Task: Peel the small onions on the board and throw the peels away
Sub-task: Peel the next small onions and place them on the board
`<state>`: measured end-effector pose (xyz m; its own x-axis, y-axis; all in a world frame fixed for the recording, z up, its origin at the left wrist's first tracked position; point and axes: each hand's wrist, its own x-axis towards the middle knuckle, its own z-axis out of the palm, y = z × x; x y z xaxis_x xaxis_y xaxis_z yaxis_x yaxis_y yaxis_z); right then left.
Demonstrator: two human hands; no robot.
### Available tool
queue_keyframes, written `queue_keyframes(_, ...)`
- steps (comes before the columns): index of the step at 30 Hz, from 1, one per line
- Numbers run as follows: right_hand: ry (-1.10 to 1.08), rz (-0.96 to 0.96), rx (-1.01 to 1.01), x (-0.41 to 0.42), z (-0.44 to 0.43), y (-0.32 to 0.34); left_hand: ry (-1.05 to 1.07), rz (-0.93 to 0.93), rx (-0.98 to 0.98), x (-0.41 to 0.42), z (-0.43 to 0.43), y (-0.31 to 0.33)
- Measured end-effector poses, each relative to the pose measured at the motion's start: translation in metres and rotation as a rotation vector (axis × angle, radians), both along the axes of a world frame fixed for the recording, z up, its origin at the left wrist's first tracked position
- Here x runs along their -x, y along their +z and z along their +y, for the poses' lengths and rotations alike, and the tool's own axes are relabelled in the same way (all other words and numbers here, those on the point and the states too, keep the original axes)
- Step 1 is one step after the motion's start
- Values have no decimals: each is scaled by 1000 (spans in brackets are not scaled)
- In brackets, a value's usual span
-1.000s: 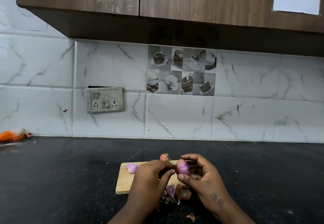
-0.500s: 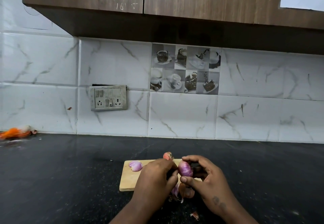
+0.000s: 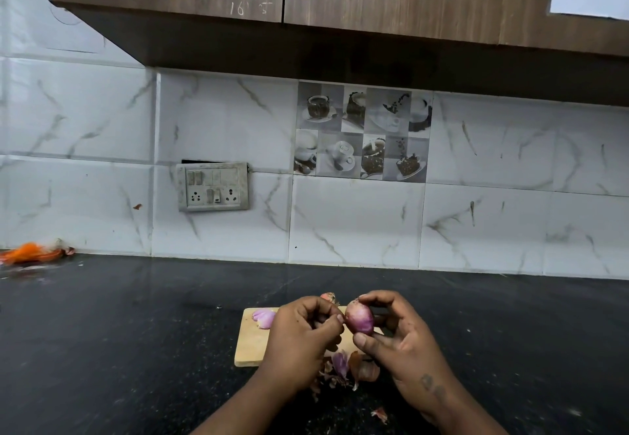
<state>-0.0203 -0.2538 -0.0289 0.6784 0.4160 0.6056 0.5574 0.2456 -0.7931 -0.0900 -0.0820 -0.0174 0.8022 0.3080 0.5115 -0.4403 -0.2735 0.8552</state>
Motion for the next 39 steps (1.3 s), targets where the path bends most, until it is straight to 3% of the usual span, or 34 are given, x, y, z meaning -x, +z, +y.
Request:
queue_keyframes(6, 6, -2, -37, -4, 0, -2, 36, -117, -191, 2, -1, -5)
queue_keyframes(17, -44, 47, 25, -2, 0, 1, 295, -283, -556, -2, 0, -10)
queue_keyframes(25, -170, -15, 133, 0, 3, 2, 335, -286, -637, -4, 0, -12)
queue_keyframes(32, -126, 40, 133, 4, 5, 1, 391, -268, -773, -4, -4, -11)
queue_keyframes(39, -174, 58, -40, -4, 1, 6, 337, -244, -799, -4, -9, -17)
